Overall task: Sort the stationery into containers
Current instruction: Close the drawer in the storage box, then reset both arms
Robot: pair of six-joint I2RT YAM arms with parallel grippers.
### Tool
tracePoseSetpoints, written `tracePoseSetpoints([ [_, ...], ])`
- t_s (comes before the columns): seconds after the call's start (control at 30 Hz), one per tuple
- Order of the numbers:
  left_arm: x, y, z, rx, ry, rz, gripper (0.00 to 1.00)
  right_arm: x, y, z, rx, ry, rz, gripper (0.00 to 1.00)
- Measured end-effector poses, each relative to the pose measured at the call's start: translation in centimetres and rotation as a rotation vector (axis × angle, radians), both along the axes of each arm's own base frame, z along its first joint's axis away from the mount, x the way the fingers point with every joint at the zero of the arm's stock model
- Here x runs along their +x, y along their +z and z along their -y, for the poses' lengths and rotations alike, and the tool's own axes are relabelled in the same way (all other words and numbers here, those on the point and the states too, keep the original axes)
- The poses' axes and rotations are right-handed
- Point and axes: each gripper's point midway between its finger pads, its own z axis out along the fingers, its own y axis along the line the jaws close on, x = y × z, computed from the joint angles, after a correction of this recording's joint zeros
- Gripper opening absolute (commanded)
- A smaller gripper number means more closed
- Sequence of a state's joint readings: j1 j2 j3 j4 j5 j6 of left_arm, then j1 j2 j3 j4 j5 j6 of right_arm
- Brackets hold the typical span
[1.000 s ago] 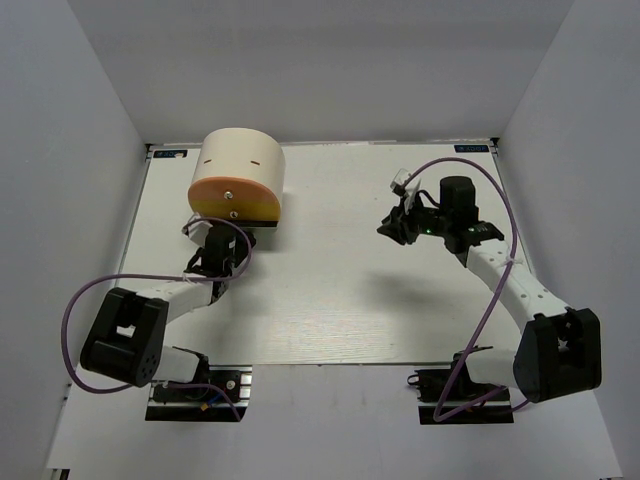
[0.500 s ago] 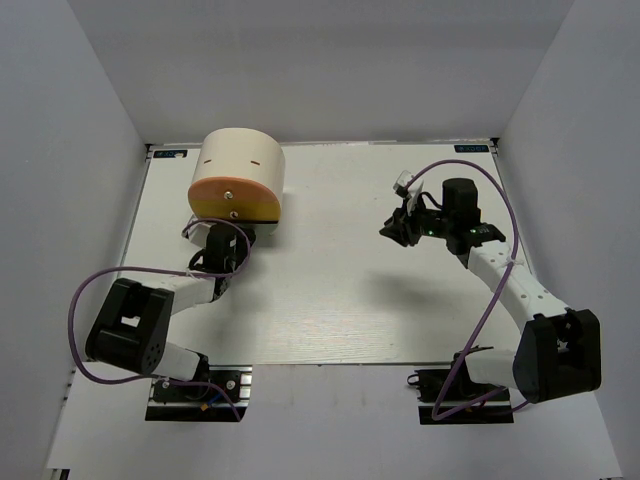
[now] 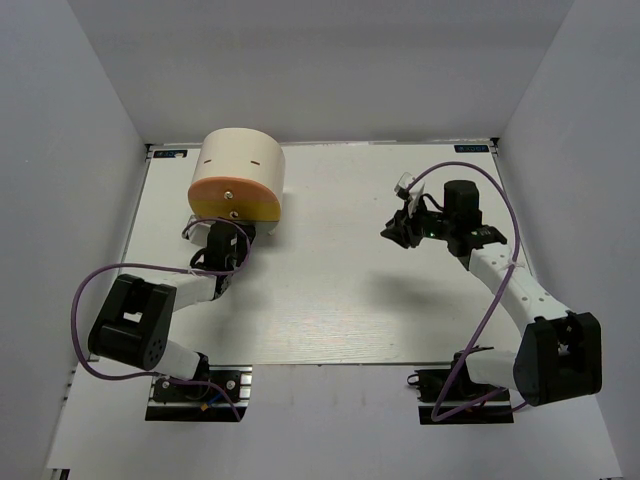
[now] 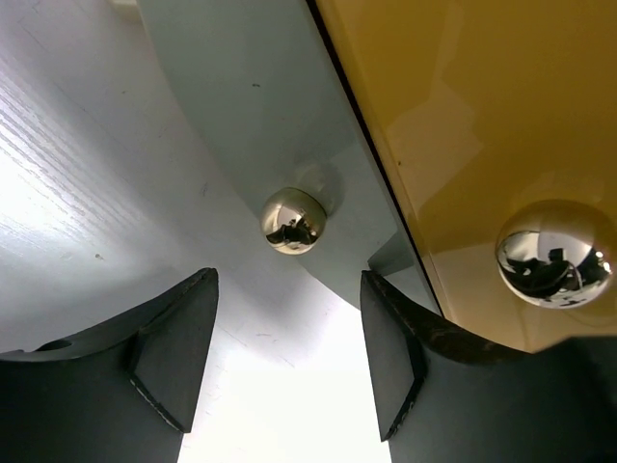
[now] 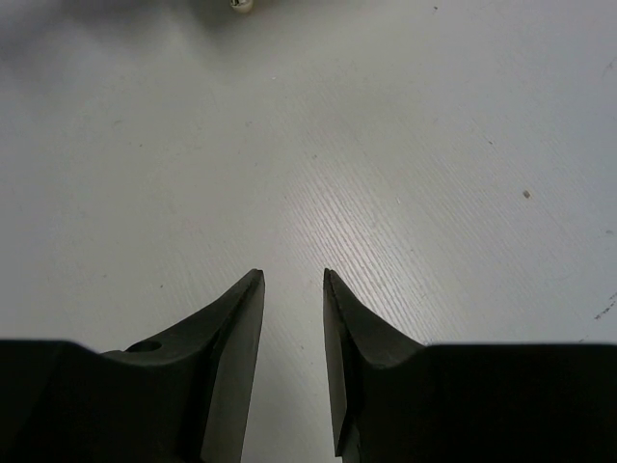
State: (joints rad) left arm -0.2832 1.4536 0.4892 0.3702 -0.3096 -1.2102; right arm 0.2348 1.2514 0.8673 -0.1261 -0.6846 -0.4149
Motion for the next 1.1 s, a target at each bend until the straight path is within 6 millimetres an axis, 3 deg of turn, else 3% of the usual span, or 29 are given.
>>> tracePoseSetpoints([
  [0.27, 0.1, 0.0, 0.0, -0.016, 0.008, 0.000, 0.71, -0.1, -0.3, 0.1, -0.005, 0.003, 0.000, 0.39],
  [0.43, -0.5, -0.1, 0.6, -0.020, -0.043, -0.015, 0.86, -0.2, -0.5, 0.3, -0.008, 0.000, -0.003, 0.42],
  [0.6, -4.5, 0.0, 1.8, -0.029, -0.166, -0.021, 0.91, -0.8, -0.4, 0.6, -0.006, -0.005, 0.005, 0.48],
  [0.7, -7.5, 0.2, 1.6, -0.014, -0.223, -0.015, 0.94, -1.1, -0.8, 0.8, -0.008, -0.011, -0.006, 0.57],
  [0.77, -8.8, 1.1, 1.3, 0.011, -0.254, 0.007, 0.98, -1.3, -1.1, 1.0, -0.006, -0.022, -0.025, 0.65],
  [0.87, -9.9, 4.0, 1.5, 0.066, -0.334, 0.107, 1.00, -1.0, -1.4, 1.5, 0.002, -0.082, -0.069, 0.80],
  [0.9, -10.2, 4.9, 1.5, 0.090, -0.358, 0.140, 1.00, -0.8, -1.4, 1.8, 0.008, -0.122, -0.092, 0.90],
  [1.1, -11.9, 9.1, 1.2, 0.266, -0.477, 0.273, 1.00, 1.0, -1.4, 4.5, 0.023, -0.405, -0.170, 0.90],
])
